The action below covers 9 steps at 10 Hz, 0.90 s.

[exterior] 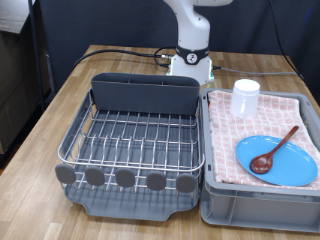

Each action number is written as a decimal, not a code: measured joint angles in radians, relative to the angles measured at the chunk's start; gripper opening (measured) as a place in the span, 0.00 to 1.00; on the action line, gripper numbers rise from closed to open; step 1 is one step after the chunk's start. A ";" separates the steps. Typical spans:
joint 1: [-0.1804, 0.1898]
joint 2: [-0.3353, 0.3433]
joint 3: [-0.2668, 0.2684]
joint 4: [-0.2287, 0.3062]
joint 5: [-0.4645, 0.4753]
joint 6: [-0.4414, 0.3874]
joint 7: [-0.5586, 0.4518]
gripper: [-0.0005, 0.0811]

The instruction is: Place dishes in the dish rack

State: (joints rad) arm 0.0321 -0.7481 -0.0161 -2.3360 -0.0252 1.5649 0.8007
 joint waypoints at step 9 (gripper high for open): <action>0.015 0.244 0.126 0.132 0.082 0.220 0.308 0.99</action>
State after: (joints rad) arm 0.0471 -0.5043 0.1098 -2.2043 0.0569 1.7851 1.1089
